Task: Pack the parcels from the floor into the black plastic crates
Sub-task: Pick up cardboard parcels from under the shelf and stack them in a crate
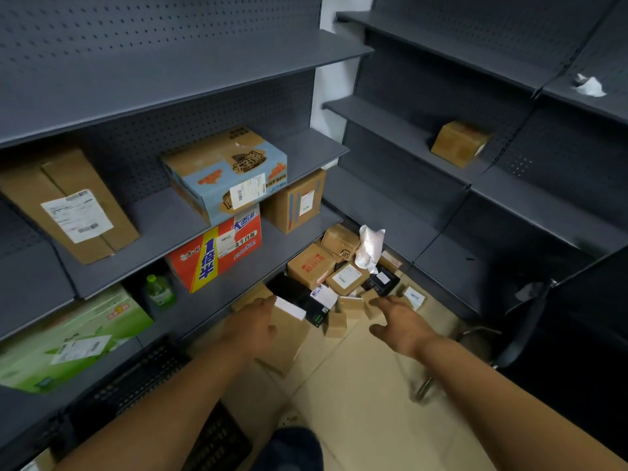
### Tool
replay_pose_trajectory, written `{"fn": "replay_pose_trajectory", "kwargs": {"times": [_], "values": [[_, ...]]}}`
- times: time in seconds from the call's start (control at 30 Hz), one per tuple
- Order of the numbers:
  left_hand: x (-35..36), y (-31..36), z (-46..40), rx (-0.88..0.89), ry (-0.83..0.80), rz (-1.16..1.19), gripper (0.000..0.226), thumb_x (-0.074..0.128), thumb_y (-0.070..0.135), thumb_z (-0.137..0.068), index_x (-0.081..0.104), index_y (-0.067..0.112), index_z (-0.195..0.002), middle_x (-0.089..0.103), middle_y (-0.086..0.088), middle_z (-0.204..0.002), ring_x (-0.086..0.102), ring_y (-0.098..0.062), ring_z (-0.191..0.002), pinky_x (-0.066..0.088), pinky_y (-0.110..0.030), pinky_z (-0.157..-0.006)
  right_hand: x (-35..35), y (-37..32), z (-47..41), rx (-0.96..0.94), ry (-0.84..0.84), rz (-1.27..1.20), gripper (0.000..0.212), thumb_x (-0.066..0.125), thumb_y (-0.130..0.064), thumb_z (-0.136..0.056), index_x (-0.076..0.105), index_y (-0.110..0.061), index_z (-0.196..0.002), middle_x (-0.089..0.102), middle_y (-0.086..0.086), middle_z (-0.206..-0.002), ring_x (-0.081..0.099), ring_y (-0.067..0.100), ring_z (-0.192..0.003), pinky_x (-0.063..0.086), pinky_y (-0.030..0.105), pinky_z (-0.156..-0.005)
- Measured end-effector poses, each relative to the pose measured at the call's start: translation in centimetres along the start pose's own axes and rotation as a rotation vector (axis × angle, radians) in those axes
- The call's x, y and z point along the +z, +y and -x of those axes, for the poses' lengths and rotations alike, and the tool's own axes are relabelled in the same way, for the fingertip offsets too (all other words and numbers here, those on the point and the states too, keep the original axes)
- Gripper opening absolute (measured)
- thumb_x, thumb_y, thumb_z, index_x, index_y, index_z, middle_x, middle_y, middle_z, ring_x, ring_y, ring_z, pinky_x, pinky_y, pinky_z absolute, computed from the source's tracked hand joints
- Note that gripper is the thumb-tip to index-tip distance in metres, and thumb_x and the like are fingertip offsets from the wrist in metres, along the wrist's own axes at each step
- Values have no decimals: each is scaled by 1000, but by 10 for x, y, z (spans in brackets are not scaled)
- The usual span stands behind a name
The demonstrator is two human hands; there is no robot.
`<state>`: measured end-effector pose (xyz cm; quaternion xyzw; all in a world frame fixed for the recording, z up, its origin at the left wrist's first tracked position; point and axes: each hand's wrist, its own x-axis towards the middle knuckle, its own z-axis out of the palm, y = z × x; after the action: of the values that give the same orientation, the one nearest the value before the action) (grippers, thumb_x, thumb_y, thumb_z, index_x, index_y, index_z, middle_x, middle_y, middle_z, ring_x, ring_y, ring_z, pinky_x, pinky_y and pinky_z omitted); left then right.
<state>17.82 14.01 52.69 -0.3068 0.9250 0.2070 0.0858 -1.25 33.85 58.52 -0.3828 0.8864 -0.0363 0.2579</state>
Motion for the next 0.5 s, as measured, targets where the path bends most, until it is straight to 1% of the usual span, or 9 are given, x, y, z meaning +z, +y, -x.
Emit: {"fn": "replay_pose_trajectory", "kwargs": {"times": [0.13, 0.2, 0.33, 0.43, 0.5], "values": [[-8, 2, -63, -7, 25, 37, 57, 50, 30, -93, 28, 25, -146, 49, 0, -137, 50, -18, -121, 44, -28, -95, -31, 8, -57, 25, -6, -27, 53, 56, -29, -91, 39, -22, -141, 40, 4, -141, 45, 21, -124, 38, 27, -100], [-15, 1, -93, -5, 18, 50, 56, 51, 29, -93, 31, 25, -145, 49, -1, -137, 51, -18, -121, 44, -28, -96, -43, 9, -85, 33, -9, -54, 50, 57, -27, -91, 42, -22, -139, 43, 4, -138, 48, 20, -120, 40, 28, -98], [-28, -3, -145, -17, -22, 55, 61, 51, 32, -94, 26, 20, -148, 45, -2, -143, 47, -20, -127, 41, -34, -103, -63, 14, -139, 19, -14, -96, 50, 58, -24, -89, 44, -23, -137, 46, 5, -133, 49, 21, -117, 41, 27, -94], [-33, -3, -177, -46, -48, 16, 61, 49, 32, -95, 24, 19, -149, 43, -3, -145, 44, -19, -130, 37, -31, -107, -75, 21, -173, 5, -35, -110, 48, 59, -23, -88, 47, -22, -135, 48, 7, -131, 50, 22, -115, 39, 23, -88], [-37, -2, -195, -83, -57, 59, 61, 51, 28, -95, 24, 17, -148, 41, -5, -145, 43, -21, -131, 36, -32, -107, -81, 28, -198, -1, -47, -103, 47, 59, -24, -88, 48, -21, -134, 49, 7, -131, 51, 22, -115, 39, 22, -87]]}}
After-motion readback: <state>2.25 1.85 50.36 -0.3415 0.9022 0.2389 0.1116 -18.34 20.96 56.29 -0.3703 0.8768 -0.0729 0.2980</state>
